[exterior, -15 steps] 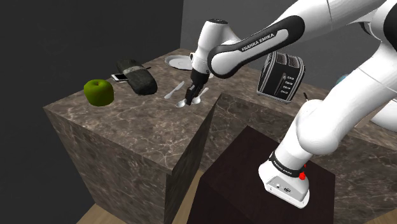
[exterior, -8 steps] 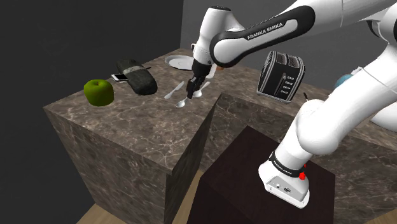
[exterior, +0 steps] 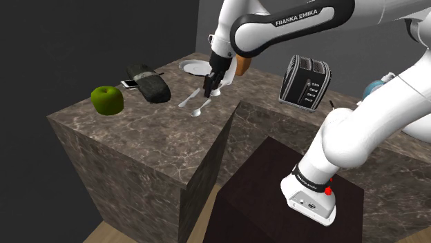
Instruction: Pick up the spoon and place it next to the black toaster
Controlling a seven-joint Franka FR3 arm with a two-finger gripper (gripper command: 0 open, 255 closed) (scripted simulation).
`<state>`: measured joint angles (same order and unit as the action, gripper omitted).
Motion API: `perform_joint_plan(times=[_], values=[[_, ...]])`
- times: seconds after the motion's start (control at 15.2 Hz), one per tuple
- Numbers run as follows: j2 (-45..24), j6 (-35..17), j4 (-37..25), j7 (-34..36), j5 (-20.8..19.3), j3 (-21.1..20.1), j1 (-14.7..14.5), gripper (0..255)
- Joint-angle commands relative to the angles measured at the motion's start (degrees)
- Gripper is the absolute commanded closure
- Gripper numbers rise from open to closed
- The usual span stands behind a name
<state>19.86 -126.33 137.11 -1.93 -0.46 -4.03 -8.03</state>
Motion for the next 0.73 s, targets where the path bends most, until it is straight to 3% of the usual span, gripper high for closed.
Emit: perform_joint_plan(times=[0.0, 0.66], values=[[0.67, 1.75, -1.05, -0.09, 0.05, 0.05, -0.01, 255], [2.26, 9.71, -7.43, -0.36, 0.16, 0.21, -0.02, 255]])
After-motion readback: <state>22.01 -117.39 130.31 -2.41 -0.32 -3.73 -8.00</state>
